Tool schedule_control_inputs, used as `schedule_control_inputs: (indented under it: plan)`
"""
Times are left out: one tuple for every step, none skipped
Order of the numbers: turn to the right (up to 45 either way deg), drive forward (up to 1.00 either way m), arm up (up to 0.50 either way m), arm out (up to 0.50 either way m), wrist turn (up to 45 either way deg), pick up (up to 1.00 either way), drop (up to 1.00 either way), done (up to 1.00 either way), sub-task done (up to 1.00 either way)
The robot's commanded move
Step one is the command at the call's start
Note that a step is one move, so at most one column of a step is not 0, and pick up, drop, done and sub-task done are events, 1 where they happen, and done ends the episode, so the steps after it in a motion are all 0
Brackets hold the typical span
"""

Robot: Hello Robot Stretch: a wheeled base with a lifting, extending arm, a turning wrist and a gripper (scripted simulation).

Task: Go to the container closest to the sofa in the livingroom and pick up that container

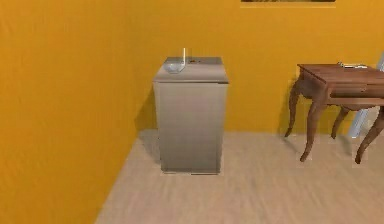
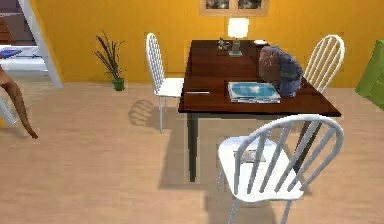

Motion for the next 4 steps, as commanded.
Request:
schedule_control_inputs:
  plan:
    - [18.0,0.00,0.00,0.00,0.0,0.00,0.00,0.00,0.00]
    - [0.0,0.95,0.00,0.00,0.0,0.00,0.00,0.00,0.00]
    - [45.0,0.00,0.00,0.00,0.0,0.00,0.00,0.00,0.00]
    - [9.0,0.00,0.00,0.00,0.0,0.00,0.00,0.00,0.00]
